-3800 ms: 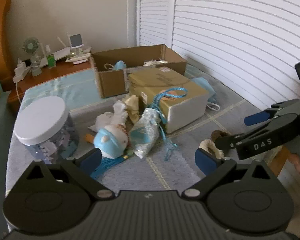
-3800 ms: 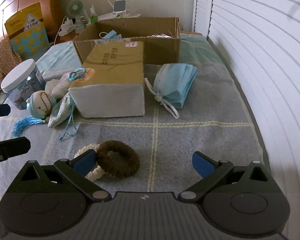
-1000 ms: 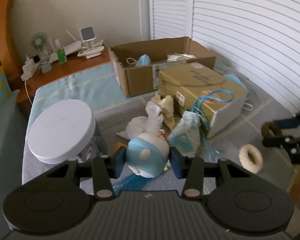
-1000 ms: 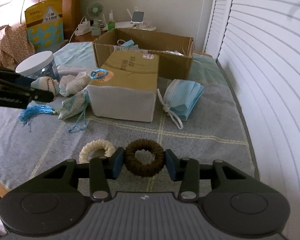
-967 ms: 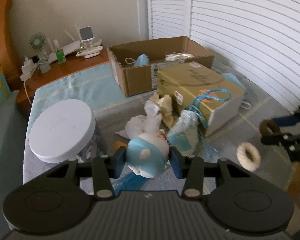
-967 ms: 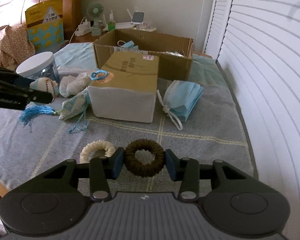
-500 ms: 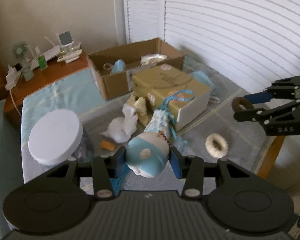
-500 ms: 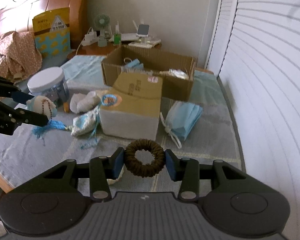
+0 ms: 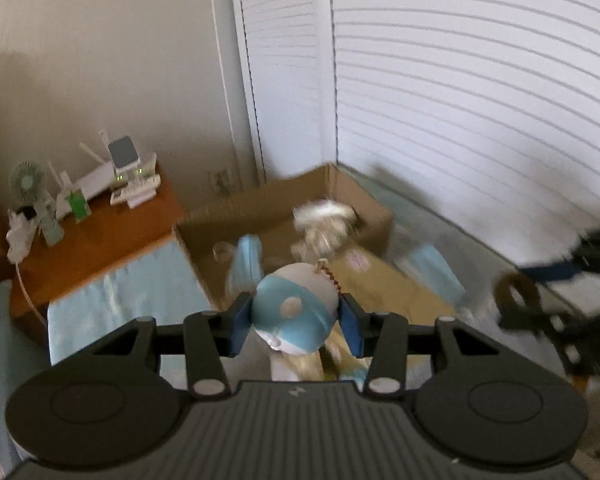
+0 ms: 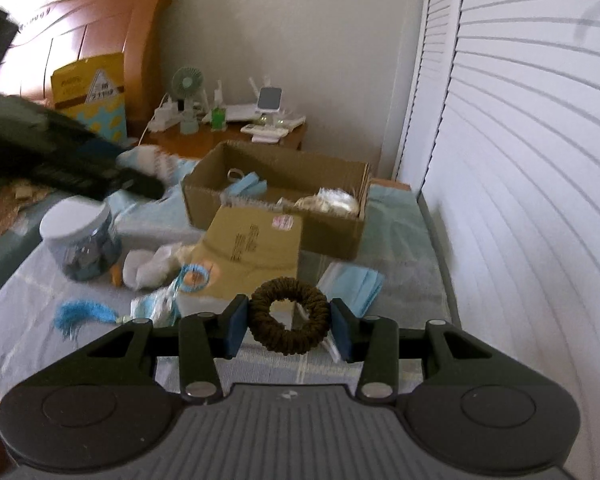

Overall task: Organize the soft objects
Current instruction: 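Carry both items into the cardboard box and open the left gripper while the right gripper releases the scrunchie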

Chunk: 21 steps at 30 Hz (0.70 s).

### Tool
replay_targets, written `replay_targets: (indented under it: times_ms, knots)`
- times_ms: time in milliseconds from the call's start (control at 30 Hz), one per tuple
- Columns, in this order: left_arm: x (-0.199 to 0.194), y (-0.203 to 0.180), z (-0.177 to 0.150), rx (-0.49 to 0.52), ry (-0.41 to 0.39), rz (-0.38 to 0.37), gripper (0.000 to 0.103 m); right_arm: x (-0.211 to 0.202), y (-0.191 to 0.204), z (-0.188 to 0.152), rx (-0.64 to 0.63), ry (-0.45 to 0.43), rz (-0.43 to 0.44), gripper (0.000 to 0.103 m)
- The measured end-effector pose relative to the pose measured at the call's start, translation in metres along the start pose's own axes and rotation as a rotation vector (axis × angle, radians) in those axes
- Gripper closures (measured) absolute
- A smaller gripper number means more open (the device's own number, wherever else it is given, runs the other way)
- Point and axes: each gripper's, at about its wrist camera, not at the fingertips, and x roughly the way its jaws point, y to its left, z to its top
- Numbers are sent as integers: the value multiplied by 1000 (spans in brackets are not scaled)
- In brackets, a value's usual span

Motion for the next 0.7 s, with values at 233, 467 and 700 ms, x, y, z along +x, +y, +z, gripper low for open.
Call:
replay_targets:
  times_ms: [233,467,700]
  knots:
    - [55,16,42,-39,-11,3,57,8,-10,11,15,-10,-15,54]
    - [88,20,48,-69,-15,2,43,17,-17,15,20,-4,-35,54]
    - [71,25,30,-91,-22,36,17,22,-21,18,33,-2,-34,54]
